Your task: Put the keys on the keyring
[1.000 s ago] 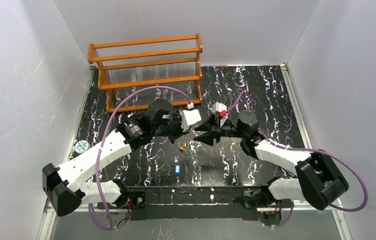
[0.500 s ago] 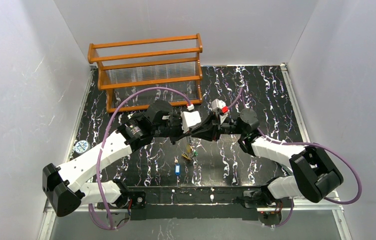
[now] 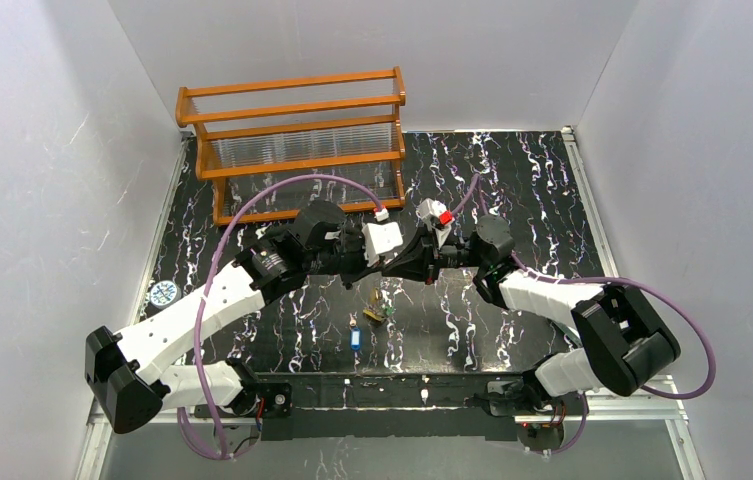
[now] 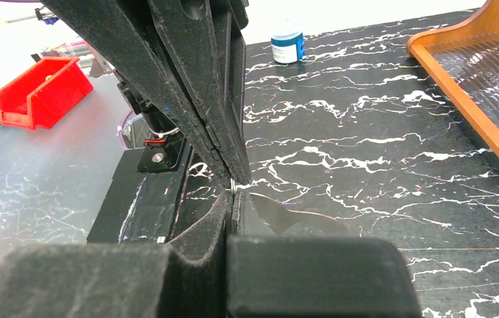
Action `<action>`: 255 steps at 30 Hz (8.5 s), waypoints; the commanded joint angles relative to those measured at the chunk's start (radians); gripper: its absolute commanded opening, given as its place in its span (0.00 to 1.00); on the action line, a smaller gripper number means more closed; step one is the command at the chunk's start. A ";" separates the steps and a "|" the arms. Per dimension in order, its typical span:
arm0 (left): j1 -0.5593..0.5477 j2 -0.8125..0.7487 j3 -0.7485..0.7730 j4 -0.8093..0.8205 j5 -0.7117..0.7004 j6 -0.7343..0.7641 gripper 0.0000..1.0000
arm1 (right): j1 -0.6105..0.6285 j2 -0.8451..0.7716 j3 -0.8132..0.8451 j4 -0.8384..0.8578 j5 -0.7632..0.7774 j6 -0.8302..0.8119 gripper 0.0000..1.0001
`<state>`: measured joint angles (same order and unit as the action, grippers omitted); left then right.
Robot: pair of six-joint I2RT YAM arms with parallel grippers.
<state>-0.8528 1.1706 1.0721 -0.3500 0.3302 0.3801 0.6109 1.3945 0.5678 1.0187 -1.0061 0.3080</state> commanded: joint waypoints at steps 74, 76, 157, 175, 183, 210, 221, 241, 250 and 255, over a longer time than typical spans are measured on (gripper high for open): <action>0.195 0.042 -0.789 1.802 0.304 -0.776 0.16 | -0.014 -0.150 -0.002 -0.071 -0.045 -0.037 0.01; 0.195 0.050 -0.782 1.807 0.311 -0.780 0.11 | -0.015 -0.149 0.000 -0.071 -0.045 -0.037 0.01; 0.051 0.000 -0.057 0.026 0.046 -0.047 0.17 | 0.023 0.014 0.142 -0.333 -0.015 -0.155 0.01; 0.347 -0.177 -0.568 1.039 0.507 -0.676 0.41 | -0.020 -0.129 0.026 -0.256 0.065 -0.114 0.01; 0.350 -0.132 -0.809 1.636 0.493 -0.858 0.35 | -0.022 -0.139 0.024 -0.169 0.011 -0.055 0.01; 0.245 0.121 -0.799 1.920 0.449 -0.863 0.23 | -0.022 -0.123 0.044 -0.113 -0.060 -0.010 0.01; 0.244 0.144 -0.783 1.940 0.426 -0.880 0.15 | -0.022 -0.118 0.044 -0.120 -0.066 -0.016 0.01; 0.244 0.058 -0.723 1.675 0.507 -0.702 0.00 | -0.022 -0.177 0.059 -0.265 0.046 -0.084 0.64; 0.244 -0.221 -0.634 1.017 0.434 -0.143 0.00 | -0.024 -0.323 -0.025 -0.256 0.318 -0.079 0.99; 0.242 -0.359 -0.602 0.748 0.366 0.154 0.00 | -0.025 -0.374 -0.035 -0.303 0.378 -0.116 0.99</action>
<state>-0.6052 0.9089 0.4217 0.6888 0.7578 0.2043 0.5892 1.0557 0.5400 0.7280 -0.7273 0.2276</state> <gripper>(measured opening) 0.014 0.985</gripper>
